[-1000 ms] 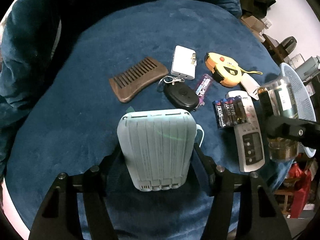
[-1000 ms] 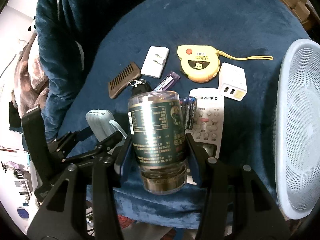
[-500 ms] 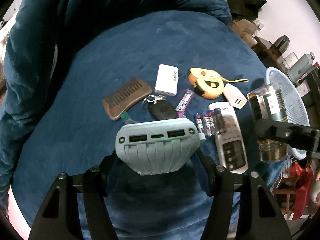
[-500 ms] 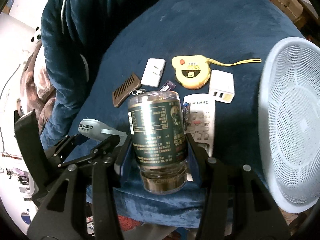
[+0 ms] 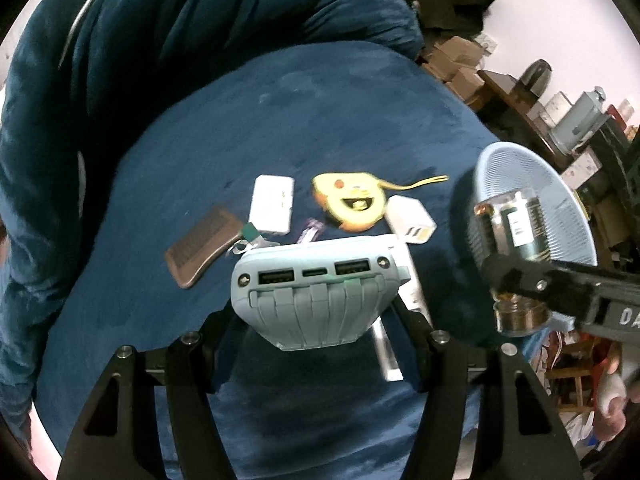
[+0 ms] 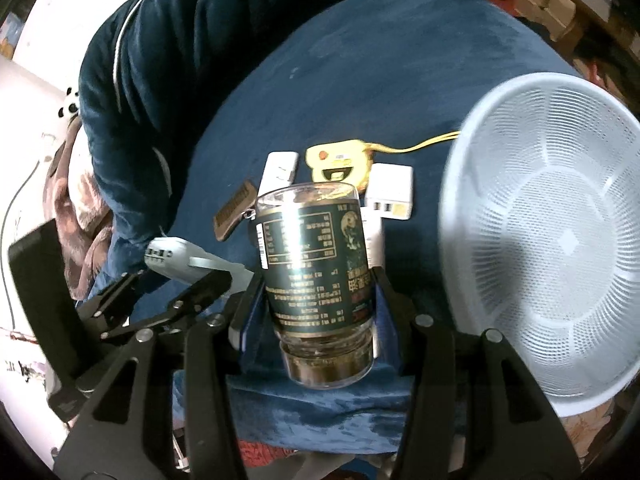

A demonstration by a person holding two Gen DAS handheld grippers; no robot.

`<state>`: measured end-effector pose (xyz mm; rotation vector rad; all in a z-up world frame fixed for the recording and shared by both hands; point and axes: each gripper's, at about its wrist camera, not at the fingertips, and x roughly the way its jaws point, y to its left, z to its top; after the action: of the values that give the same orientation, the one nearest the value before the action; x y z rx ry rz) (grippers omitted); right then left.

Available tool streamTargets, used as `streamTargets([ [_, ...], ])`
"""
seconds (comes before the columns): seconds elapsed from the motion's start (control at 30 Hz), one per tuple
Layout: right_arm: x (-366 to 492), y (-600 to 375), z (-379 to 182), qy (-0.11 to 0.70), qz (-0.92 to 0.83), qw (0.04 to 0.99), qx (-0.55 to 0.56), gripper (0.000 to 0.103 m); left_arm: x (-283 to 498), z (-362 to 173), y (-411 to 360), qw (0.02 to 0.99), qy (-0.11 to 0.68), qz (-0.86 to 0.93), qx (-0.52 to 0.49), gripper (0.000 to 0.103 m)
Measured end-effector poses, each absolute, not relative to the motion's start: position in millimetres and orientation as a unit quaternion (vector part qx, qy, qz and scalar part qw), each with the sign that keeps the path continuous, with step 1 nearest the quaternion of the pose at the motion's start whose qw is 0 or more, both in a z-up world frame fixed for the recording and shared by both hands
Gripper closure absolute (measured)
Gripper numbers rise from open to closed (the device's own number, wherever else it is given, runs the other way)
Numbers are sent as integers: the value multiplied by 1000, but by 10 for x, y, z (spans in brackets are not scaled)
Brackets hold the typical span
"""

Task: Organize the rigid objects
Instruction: 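Carry the power bank and glass jar over the blue basket with both tools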

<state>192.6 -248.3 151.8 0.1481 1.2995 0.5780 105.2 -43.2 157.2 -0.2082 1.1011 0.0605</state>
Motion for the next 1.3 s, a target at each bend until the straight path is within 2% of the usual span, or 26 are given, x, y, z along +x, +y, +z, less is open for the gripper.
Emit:
streamTargets([
  [0.77, 2153, -3731, 1576, 570, 159, 790, 162, 53, 1574, 2151, -1636, 864, 497, -61, -50, 37],
  [1.3, 2343, -4305, 1294, 580, 95, 782, 206, 53, 2023, 1760, -2479, 832, 541, -117, -30, 37],
])
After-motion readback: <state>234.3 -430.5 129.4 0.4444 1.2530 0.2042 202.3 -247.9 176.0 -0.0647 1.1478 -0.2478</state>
